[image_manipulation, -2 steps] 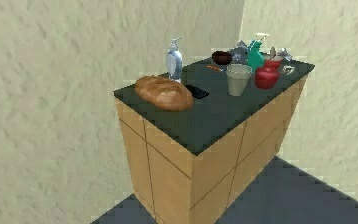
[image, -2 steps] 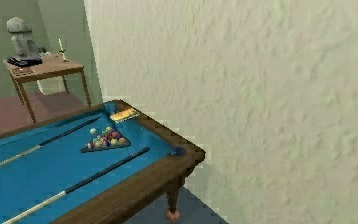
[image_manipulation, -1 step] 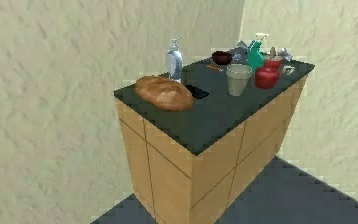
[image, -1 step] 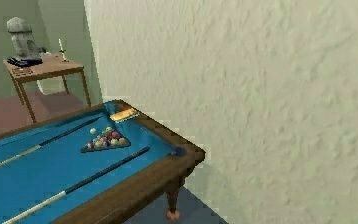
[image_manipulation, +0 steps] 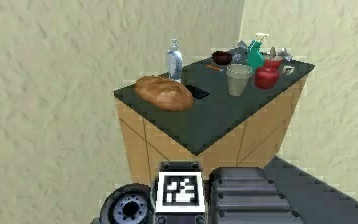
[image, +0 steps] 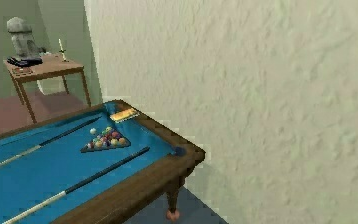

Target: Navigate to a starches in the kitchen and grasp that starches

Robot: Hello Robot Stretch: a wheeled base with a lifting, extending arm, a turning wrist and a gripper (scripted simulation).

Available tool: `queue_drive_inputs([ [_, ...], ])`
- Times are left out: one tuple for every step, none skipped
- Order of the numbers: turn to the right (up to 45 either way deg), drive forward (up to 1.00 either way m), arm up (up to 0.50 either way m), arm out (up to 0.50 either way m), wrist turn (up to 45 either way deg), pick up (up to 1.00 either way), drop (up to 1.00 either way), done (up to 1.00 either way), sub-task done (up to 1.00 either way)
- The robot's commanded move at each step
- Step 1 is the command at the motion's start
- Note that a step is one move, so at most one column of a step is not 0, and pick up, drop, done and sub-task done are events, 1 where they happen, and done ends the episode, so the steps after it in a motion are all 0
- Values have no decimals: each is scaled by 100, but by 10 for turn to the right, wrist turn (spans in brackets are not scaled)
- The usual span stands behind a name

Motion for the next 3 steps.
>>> queue_drive_inputs([
  [0, 0, 0, 44, 0, 0, 0, 0, 0],
  [0, 0, 0, 0, 450, 0, 0, 0, 0],
  [0, 0, 0, 0, 450, 0, 0, 0, 0],
])
